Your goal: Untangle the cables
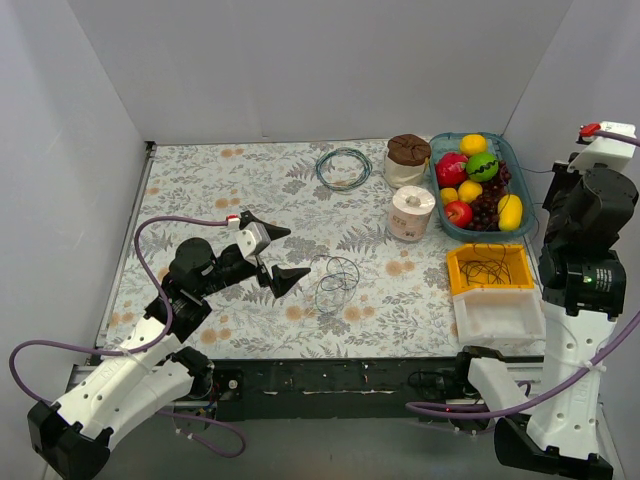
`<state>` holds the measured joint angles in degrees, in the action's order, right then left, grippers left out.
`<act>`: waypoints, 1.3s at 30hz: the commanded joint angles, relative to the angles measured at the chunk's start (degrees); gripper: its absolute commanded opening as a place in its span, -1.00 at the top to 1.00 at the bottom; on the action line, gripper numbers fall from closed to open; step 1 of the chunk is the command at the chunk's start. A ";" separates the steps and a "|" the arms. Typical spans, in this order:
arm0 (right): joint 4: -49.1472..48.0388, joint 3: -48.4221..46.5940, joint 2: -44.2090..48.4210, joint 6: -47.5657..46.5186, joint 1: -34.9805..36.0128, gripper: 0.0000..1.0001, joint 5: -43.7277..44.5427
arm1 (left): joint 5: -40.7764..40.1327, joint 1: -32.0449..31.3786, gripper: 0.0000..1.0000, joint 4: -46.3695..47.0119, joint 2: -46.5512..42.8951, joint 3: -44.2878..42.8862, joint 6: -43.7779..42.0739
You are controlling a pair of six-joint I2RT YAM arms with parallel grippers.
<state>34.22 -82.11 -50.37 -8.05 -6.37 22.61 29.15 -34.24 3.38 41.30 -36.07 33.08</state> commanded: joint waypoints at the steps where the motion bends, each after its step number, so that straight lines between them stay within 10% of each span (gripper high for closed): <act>1: -2.93 -0.08 1.06 -2.14 -0.22 0.97 3.75 | -0.85 0.05 -0.96 0.49 -0.78 -0.05 -1.35; 18: -6.88 -3.85 4.05 -7.06 -0.22 0.97 11.49 | -1.29 0.14 -0.96 0.23 -0.17 -1.28 -3.11; 39: -22.61 25.84 6.60 -7.42 -3.02 0.97 10.45 | -1.72 0.05 -0.96 -2.23 0.27 -2.51 -4.08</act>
<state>19.94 -59.46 -43.55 -15.14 -7.07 34.30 28.05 -34.24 2.24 41.80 -36.38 29.98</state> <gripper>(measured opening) 0.033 0.982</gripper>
